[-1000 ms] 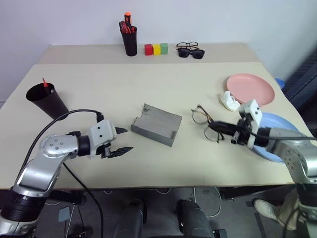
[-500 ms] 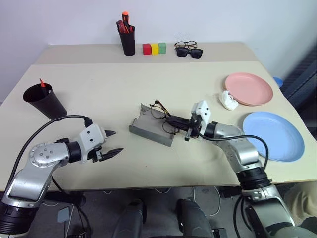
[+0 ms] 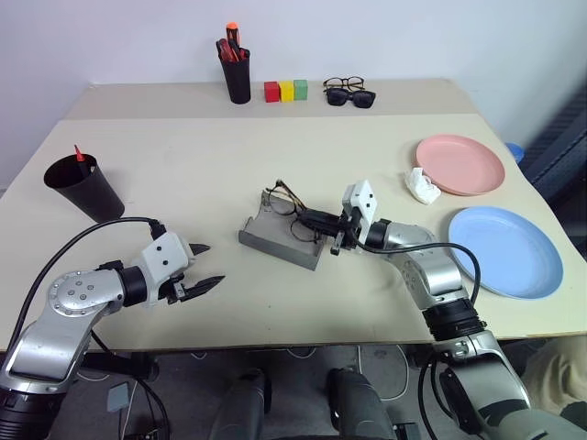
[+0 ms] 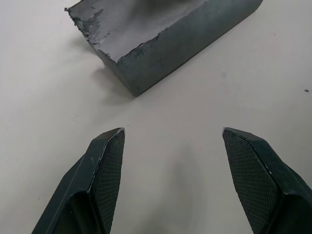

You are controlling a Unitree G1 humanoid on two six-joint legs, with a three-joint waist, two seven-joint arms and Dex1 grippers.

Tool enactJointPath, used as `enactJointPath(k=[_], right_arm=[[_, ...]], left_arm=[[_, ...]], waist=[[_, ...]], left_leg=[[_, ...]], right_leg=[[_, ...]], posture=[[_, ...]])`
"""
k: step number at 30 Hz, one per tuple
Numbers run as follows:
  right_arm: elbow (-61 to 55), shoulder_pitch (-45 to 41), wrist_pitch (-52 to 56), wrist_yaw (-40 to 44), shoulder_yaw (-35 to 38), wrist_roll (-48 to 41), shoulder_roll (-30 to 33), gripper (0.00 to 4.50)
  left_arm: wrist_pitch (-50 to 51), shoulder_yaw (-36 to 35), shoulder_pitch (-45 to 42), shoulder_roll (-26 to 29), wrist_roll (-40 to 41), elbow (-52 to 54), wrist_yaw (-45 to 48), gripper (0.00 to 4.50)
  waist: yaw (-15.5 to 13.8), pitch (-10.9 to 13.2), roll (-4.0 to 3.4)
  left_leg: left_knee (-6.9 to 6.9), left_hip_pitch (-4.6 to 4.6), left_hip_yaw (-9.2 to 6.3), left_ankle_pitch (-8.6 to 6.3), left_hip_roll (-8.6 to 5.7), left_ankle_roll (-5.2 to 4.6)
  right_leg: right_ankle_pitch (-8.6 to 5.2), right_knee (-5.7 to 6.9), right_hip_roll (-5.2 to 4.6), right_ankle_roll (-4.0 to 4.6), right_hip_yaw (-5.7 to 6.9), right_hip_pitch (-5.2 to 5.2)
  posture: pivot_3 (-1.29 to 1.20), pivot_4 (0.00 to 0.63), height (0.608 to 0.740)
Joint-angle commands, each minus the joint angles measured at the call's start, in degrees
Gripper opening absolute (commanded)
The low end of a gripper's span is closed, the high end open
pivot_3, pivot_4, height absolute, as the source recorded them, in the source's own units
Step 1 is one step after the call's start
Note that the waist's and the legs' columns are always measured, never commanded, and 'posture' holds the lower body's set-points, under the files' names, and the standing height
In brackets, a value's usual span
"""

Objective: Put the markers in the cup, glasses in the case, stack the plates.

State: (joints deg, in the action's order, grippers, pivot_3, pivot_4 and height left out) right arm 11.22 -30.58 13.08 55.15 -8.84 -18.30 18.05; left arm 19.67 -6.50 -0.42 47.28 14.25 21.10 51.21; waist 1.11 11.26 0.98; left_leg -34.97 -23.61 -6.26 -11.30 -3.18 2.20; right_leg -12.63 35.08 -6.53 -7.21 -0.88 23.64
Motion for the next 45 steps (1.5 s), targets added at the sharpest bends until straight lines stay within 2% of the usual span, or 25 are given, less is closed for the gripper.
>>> enactJointPath(k=[1, 5, 7, 16, 20, 23, 26, 28, 31, 35, 40, 45], right_arm=[[-2.5, 0.43, -0.08, 0.85, -0.79, 0.78, 0.69, 1.48], [-3.82, 1.26, 0.49, 0.67, -0.15, 1.13, 2.63, 3.61], [-5.44, 2.0, 1.2, 0.48, 0.76, 0.7, 4.13, 4.48], [-22.0, 14.48, 6.42, -0.32, 8.97, -2.66, 15.32, 4.48], [-30.4, 29.68, 6.53, -0.17, 17.63, -3.07, 22.4, 4.48], [-32.93, 36.93, 6.85, -0.93, 21.91, -3.62, 24.5, 4.48], [-34.91, 45.71, 5.58, -0.58, 25.71, -2.09, 26.01, 4.48], [-35.98, 49.22, 5.04, -0.93, 26.98, -1.93, 25.98, 4.48], [-36.76, 54.88, 3.16, -1.51, 29.4, -0.85, 25.47, 4.48], [-36.73, 57.62, 1.37, -2.78, 31.04, -0.93, 24.31, 4.48], [-36.2, 59.96, -1.87, -1.68, 31.78, -1.21, 23.76, 4.48], [-35.52, 57.98, -4.11, 0.08, 32.84, -5.35, 22.98, 4.48]], left_arm=[[-0.22, -2.44, -0.5, 1.06, 0.42, 1.46, -0.39, 3.27], [-0.51, -3.36, -1.25, 0.86, 0.7, -0.34, -0.63, 3.27], [-0.04, -3.73, -1.81, 0.58, 1.33, -0.95, -0.48, 3.27], [6.85, -6.39, -5.04, 0.49, 12.7, -1.74, 4.45, 3.27], [11.91, -4.75, -14.25, 0.95, 16.56, -8.25, 7.06, 3.27], [17.22, -1.62, -23.62, 0.49, 17.48, -15.57, 8.48, 3.27], [17.91, 5.81, -37.52, -0.72, 11.61, -28.28, 10.52, 3.27], [13.94, 10.46, -45.35, -2.48, 6.69, -37.5, 12.23, 3.27], [2.74, 18.61, -61.94, -9.8, -4.26, -58.48, 12.2, 3.27], [-9.08, 21.7, -75.29, -19.4, -11.26, -78.8, 10.83, 3.27], [-18.05, 22.65, -81.12, -27.39, -17.52, -91.63, 7.98, 3.27], [-21.21, 22.81, -81.86, -29.15, -21.53, -95.69, 9.92, 3.27]], waist=[[-0.01, 0.0, 0.0], [-0.04, 0.0, 0.0], [-0.13, 0.0, 0.0], [-0.4, -0.01, 0.01], [-1.35, 0.0, 0.0], [-1.68, -0.01, 0.02], [-1.94, -0.03, 0.09], [-1.8, -0.05, 0.1], [-2.24, 0.01, 0.24], [-1.81, 0.02, 0.26], [-1.43, 0.02, 0.27], [-1.44, 0.06, 0.3]], left_leg=[[0.0, 0.0, 0.0, 0.0, 0.0, 0.0], [0.0, 0.0, 0.0, 0.0, 0.0, 0.0], [0.0, 0.0, 0.0, 0.0, 0.0, 0.0], [-0.01, -0.03, 0.01, -0.01, 0.0, 0.01], [-0.02, -0.05, -0.02, -0.01, 0.02, 0.01], [-0.12, -0.08, 0.04, -0.01, -0.02, 0.01], [-0.19, -0.05, 0.08, -0.01, -0.06, 0.01], [-0.18, -0.05, 0.1, -0.01, -0.09, 0.01], [-0.19, -0.11, 0.14, -0.01, -0.11, 0.0], [-0.29, -0.57, 0.11, -0.01, -0.09, -0.02], [-0.26, -0.75, 0.27, -0.24, -0.13, -0.4], [-0.25, -0.77, 0.25, -0.25, -0.1, -0.4]], right_leg=[[0.0, 0.0, 0.0, 0.0, 0.0, 0.0], [0.0, 0.0, 0.0, 0.0, 0.0, 0.0], [0.0, 0.0, 0.0, 0.0, 0.0, 0.0], [-0.05, -0.04, -0.1, -0.05, -0.01, -0.03], [-0.26, -0.06, -0.16, -0.22, 0.04, -0.07], [-0.29, -0.09, -0.19, -0.27, 0.04, -0.12], [-0.28, -0.09, -0.2, -0.27, 0.06, -0.2], [-0.29, -0.15, -0.2, -0.29, 0.08, -0.22], [-0.29, -0.21, -0.22, -0.3, 0.11, -0.23], [-0.18, -0.67, -0.23, -0.46, 0.29, -0.2], [0.03, -0.94, -0.29, -0.87, 0.21, -0.1], [-0.06, -0.76, -0.23, -1.05, 0.22, 0.0]], posture=[[0.0, 0.15, 0.74], [0.0, 0.15, 0.74], [0.0, 0.15, 0.74], [0.0, 0.15, 0.74], [0.0, 0.15, 0.74], [0.0, 0.15, 0.74], [0.0, 0.15, 0.74], [0.0, 0.15, 0.74], [0.0, 0.15, 0.74], [0.0, 0.15, 0.74], [0.0, 0.15, 0.74], [0.0, 0.15, 0.74]])
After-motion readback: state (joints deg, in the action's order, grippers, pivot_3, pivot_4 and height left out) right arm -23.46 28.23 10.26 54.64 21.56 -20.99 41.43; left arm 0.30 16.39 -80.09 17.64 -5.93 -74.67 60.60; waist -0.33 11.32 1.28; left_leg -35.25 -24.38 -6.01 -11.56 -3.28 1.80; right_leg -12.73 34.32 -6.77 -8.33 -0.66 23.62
